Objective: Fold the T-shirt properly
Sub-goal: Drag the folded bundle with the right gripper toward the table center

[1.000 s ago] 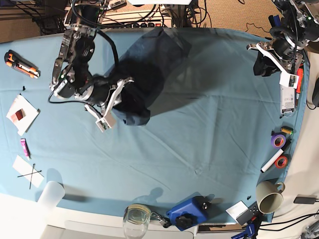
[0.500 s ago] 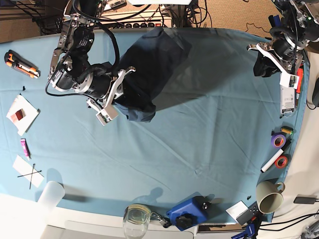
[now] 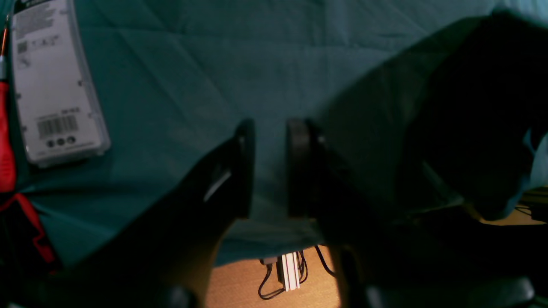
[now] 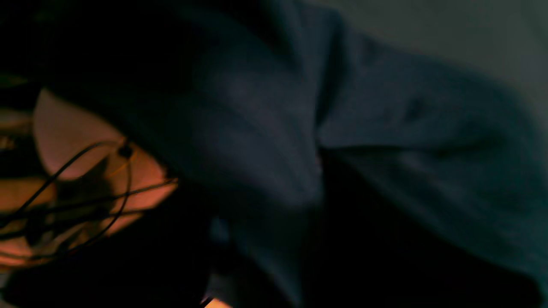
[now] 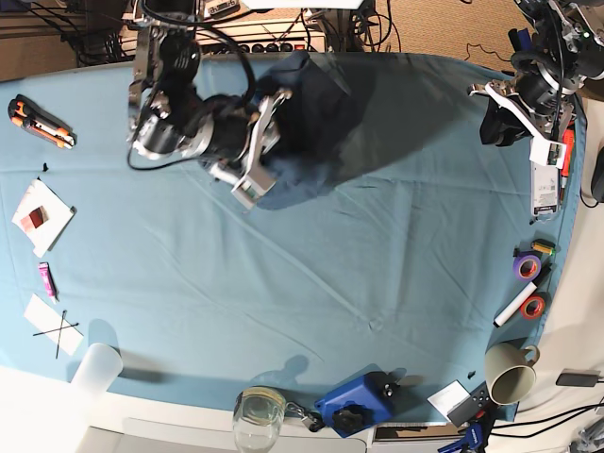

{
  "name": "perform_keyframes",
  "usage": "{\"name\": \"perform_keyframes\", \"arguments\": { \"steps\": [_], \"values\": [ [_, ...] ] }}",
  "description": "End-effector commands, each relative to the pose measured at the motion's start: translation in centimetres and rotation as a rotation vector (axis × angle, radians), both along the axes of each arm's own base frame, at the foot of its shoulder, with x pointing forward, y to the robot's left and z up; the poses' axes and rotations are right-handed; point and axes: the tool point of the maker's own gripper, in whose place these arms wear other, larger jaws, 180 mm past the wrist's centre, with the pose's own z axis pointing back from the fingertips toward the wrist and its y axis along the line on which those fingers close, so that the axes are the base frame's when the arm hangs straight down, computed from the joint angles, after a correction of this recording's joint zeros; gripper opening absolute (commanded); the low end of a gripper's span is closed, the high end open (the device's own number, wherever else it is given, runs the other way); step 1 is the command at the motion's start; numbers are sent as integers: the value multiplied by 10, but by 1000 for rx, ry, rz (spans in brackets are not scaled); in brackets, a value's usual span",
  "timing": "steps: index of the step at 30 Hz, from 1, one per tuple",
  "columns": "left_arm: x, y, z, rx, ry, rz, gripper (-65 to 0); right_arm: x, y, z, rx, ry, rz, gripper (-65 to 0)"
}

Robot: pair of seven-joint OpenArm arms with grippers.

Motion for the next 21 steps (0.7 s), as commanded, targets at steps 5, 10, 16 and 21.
{"name": "perform_keyframes", "arguments": {
  "steps": [5, 10, 16, 21],
  "values": [
    [5, 1, 8, 7, -41, -2, -534, 2, 10, 29, 46, -95, 33, -473],
    [4, 1, 8, 7, -40, -3, -534, 11, 0, 62, 33, -228, -3, -473],
    [4, 1, 8, 8, -39, -2, -534, 15, -13, 70, 12, -264, -48, -473],
    [3, 7, 5, 40, -39, 18, -534, -2, -13, 57, 12, -203, -48, -473]
  ]
}}
